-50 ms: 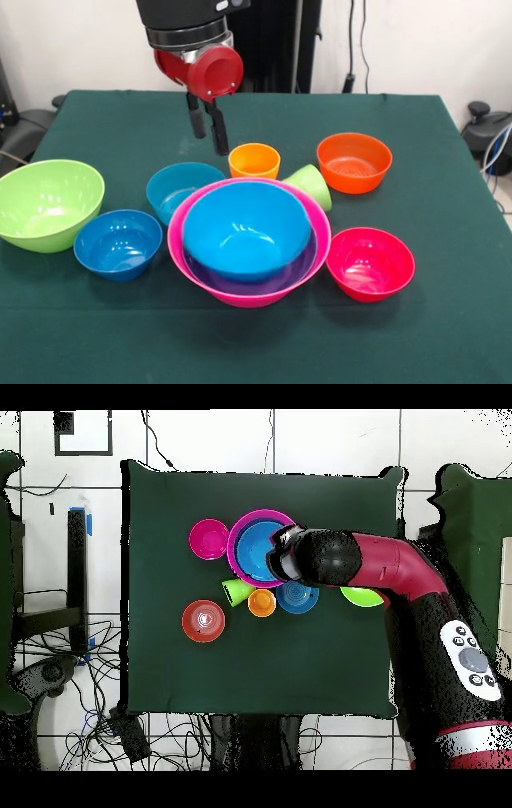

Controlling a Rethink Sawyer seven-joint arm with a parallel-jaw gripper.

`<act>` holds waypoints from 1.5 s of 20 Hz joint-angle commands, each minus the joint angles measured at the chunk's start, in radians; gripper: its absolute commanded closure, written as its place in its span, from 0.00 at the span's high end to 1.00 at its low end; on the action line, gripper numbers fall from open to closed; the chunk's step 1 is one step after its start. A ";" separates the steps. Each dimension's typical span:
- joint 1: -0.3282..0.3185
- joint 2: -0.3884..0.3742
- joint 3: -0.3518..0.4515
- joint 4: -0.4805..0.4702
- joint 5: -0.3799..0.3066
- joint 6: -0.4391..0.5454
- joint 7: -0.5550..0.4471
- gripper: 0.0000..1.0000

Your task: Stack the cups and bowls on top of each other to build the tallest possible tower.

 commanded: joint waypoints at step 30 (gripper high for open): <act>0.073 -0.010 0.014 0.110 -0.031 -0.074 -0.067 1.00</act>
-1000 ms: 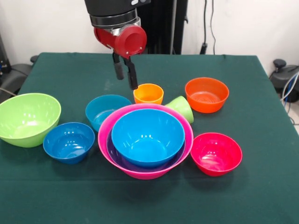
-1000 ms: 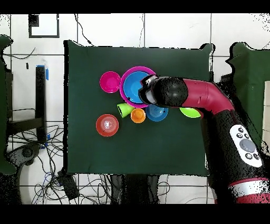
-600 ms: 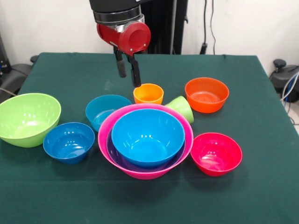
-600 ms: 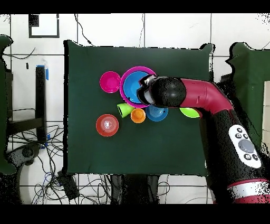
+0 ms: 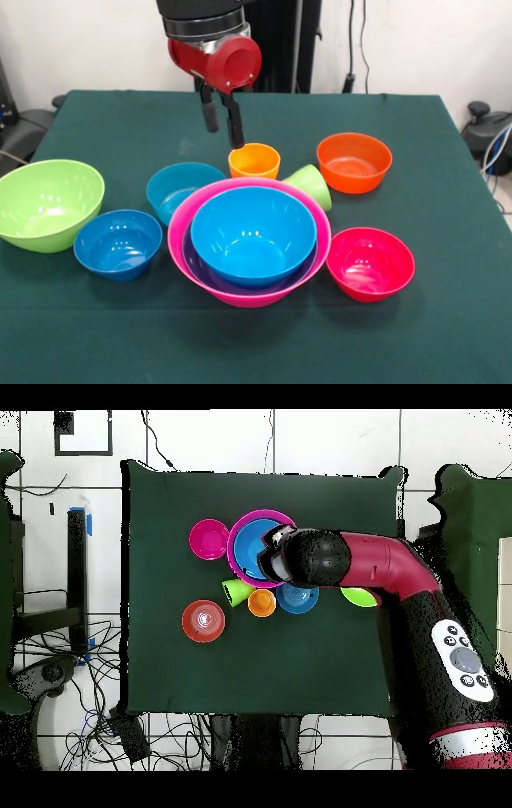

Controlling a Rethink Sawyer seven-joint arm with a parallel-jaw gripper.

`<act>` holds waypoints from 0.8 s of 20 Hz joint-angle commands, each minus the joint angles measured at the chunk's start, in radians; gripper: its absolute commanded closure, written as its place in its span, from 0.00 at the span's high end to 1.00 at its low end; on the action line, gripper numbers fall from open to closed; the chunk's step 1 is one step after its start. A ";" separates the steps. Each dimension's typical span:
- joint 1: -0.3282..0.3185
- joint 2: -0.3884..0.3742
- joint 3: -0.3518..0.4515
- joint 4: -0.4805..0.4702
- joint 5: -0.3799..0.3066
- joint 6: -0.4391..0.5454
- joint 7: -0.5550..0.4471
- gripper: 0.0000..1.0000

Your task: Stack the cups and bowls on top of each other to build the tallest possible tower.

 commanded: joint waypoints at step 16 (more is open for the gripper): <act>0.121 -0.002 -0.035 0.219 0.010 -0.242 0.062 1.00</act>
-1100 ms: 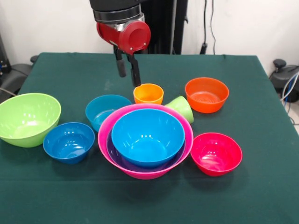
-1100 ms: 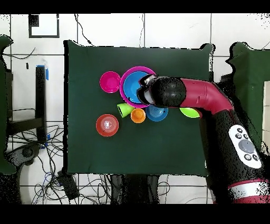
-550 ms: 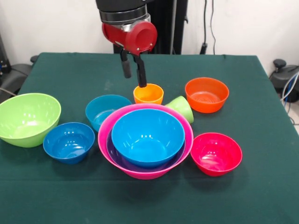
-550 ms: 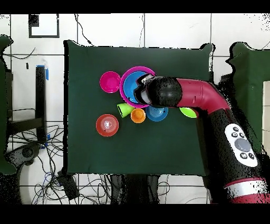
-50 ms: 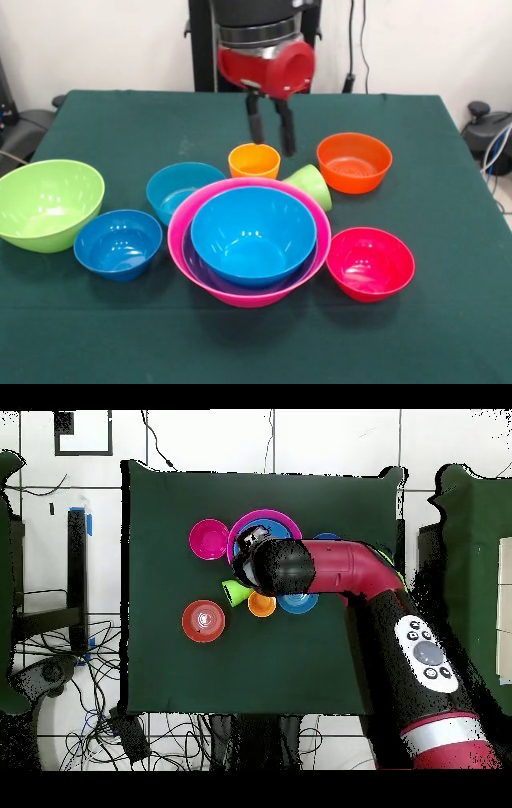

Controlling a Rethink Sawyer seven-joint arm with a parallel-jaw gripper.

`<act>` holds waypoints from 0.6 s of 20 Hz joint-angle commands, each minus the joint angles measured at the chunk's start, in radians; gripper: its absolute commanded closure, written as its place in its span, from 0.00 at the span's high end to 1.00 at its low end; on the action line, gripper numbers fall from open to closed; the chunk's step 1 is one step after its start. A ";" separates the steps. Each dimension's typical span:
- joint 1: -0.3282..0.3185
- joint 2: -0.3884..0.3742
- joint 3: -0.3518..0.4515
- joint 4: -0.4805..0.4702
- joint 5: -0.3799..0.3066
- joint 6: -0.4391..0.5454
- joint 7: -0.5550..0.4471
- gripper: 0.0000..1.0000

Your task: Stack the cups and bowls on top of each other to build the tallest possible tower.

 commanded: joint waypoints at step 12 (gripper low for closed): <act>-0.033 -0.044 -0.036 0.214 -0.042 -0.048 -0.070 1.00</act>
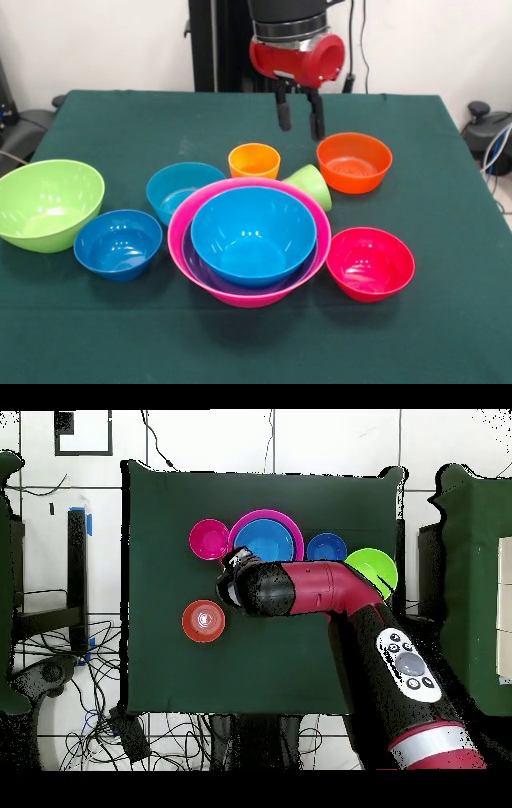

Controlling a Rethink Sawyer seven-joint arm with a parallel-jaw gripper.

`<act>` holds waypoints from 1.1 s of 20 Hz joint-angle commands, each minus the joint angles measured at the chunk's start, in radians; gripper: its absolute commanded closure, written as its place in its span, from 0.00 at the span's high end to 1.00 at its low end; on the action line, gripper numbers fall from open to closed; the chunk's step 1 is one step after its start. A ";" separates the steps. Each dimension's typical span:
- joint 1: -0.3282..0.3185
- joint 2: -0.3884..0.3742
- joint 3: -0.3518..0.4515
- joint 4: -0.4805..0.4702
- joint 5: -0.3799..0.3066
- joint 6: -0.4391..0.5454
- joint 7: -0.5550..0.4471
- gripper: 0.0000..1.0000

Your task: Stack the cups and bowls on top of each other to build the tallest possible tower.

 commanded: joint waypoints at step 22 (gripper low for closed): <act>-0.087 0.055 -0.081 0.169 -0.105 -0.194 -0.023 1.00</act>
